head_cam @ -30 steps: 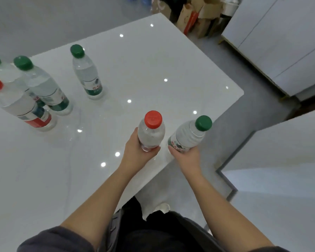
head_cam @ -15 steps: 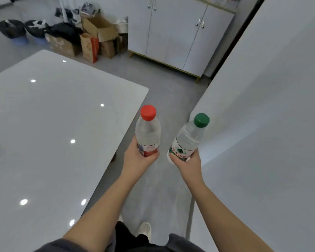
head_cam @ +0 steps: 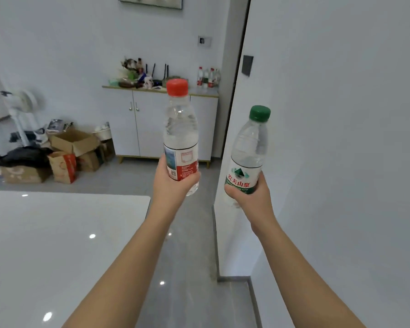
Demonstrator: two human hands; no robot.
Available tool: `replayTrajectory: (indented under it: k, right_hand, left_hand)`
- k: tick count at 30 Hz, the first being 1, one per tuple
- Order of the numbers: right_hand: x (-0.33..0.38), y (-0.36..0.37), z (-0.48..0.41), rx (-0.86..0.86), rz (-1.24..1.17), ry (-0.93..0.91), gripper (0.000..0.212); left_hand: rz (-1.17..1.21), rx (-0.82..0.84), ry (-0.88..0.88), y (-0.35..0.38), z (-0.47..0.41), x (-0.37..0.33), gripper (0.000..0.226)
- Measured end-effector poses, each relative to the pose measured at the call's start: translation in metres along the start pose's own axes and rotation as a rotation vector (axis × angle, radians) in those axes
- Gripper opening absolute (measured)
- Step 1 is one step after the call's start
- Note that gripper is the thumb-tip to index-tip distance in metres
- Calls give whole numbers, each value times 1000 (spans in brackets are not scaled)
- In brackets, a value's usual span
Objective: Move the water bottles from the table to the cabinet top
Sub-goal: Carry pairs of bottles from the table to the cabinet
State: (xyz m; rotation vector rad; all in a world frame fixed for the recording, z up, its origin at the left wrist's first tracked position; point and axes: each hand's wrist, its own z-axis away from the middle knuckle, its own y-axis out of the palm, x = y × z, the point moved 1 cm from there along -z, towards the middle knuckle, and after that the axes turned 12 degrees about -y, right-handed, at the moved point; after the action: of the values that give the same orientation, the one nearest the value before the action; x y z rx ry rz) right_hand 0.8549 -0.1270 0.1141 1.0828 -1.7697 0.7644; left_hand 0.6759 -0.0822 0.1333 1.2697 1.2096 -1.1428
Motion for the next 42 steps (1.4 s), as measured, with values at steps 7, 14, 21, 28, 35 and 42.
replayTrajectory:
  k: [7, 14, 21, 28, 35, 42]
  right_hand:
    - [51, -2, -28, -17, -53, -65, 53]
    - [65, 2, -39, -25, -80, -104, 49]
    - [71, 11, -50, -6, -67, -100, 50]
    - [70, 23, -61, 4, -53, -95, 54]
    - [65, 37, -83, -23, -63, -79, 52]
    - [46, 44, -126, -20, -73, -48, 54]
  left_hand:
    - [36, 45, 48, 3, -11, -41, 55]
    - [20, 45, 56, 5, -13, -50, 56]
    - [7, 57, 73, 3, -23, -60, 59]
    - [2, 63, 78, -4, -38, -66, 55]
    - [1, 70, 63, -9, -65, -70, 57]
    - [-18, 63, 73, 1, -111, -74, 52]
